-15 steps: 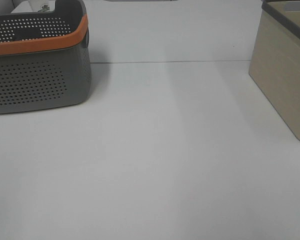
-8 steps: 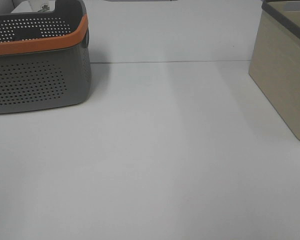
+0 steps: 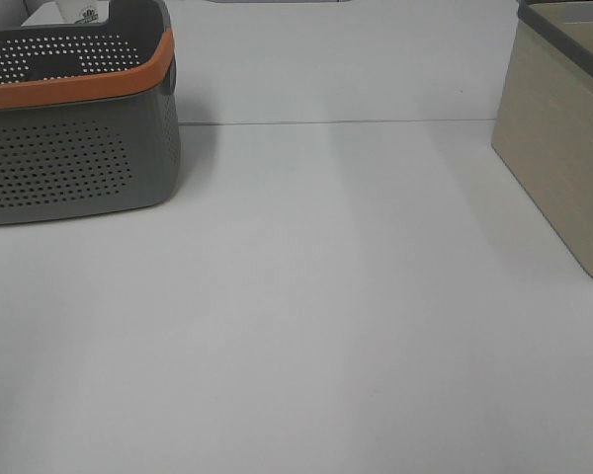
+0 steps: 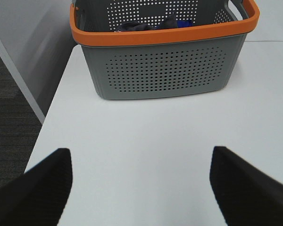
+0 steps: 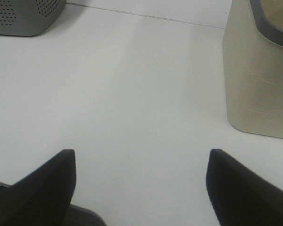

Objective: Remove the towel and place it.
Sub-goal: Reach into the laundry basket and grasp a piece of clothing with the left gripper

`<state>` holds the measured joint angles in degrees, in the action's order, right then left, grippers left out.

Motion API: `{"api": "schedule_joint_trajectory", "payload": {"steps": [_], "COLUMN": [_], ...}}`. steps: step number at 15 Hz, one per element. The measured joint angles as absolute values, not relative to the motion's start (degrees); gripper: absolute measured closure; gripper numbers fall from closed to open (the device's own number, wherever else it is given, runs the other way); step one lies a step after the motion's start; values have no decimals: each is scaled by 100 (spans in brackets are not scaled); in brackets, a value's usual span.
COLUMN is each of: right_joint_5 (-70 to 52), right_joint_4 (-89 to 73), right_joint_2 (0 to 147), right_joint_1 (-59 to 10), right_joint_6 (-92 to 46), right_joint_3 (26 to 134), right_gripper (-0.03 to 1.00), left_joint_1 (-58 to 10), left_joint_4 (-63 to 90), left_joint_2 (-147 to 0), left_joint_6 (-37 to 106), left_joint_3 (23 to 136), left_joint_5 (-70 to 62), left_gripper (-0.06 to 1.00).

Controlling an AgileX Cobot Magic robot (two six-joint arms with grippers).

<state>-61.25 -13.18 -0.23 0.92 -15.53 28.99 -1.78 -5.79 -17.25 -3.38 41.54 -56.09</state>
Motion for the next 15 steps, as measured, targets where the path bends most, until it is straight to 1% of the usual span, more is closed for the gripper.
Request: {"api": "schedule_joint_trajectory", "payload": {"steps": [4,6,9,13,15], "right_joint_5": [-6125,-6125,-6125,-6125,-6125], "right_joint_4": [-1318,-1318,-1318,-1318,-1318], "right_joint_2": [-23,-23,-23,-23,-23], "right_joint_1": [92,92,92,92,92], "right_joint_6": [-1553,-1553,-1553,-1553,-1553], "right_joint_3": [2899,2899,2899,2899,2899], "right_gripper": [22,22,22,22,22], "left_joint_1": [-178,-178,-178,-178,-178], "left_joint_4": [-573,-573,-567,-567,-716], "left_joint_2": [-2515,-3329,-4171,-5323,-6165], "left_joint_6": [-338,-338,-413,-1100,-1639], "left_joint_3": [4624,5202,5856,6732,7345], "left_joint_5": [-5414,-5403,-5443,-5466,-5460], "left_gripper": [19,19,19,19,19]}}
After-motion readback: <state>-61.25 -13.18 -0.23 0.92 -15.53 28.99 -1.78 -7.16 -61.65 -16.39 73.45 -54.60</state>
